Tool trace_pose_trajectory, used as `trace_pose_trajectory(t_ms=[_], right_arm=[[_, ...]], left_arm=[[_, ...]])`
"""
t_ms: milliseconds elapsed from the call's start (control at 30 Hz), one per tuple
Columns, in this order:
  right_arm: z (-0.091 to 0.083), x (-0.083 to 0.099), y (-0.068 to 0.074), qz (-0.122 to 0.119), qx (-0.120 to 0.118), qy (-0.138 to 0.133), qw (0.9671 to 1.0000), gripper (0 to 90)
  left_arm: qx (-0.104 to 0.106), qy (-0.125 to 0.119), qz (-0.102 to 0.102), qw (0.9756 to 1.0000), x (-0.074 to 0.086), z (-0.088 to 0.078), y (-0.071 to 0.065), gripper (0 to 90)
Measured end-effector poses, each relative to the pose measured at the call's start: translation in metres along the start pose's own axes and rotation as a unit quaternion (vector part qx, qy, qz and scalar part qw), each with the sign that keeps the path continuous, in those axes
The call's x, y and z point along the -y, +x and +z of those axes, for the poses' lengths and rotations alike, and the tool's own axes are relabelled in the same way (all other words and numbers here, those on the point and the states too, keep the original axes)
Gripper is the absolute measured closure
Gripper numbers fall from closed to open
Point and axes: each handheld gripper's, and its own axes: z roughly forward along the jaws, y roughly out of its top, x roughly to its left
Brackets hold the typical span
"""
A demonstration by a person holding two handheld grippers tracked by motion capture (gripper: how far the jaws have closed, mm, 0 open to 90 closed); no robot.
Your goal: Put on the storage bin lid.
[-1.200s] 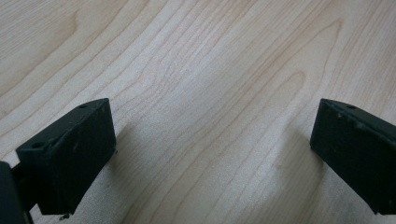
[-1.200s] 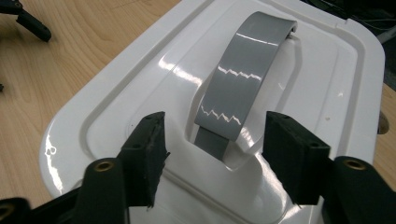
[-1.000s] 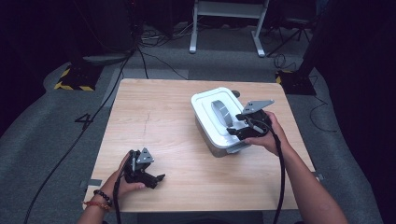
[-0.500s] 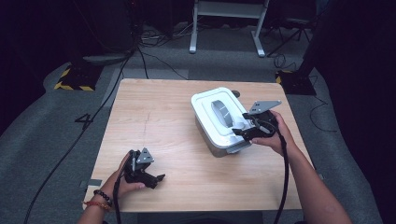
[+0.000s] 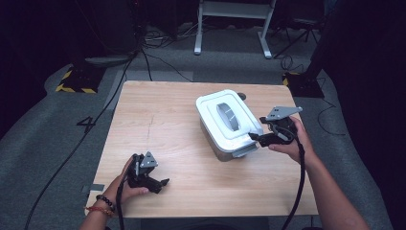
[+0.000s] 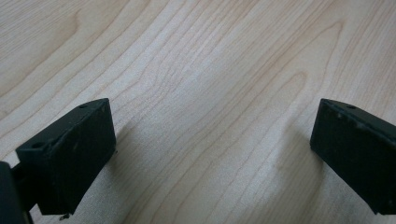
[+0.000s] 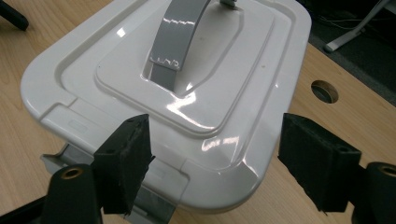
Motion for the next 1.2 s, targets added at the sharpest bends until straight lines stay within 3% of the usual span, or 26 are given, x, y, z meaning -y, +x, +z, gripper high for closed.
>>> trace_pose_trajectory(t_ms=[467,733,1200], right_arm=[[-0.023,0.027,0.004,-0.020,0.026,0.004,0.9995,28.4],[-0.034,0.044,0.005,-0.016,0.037,-0.002,0.9992,26.8],[-0.025,0.085,0.003,0.001,0.043,0.032,0.9985,26.2]], left_arm=[[-0.001,0.000,-0.001,1.0000,0.000,0.000,0.000,0.5],[-0.001,0.000,-0.001,1.0000,0.000,0.000,0.000,0.4],[-0.001,0.000,-0.001,1.0000,0.000,0.000,0.000,0.5]])
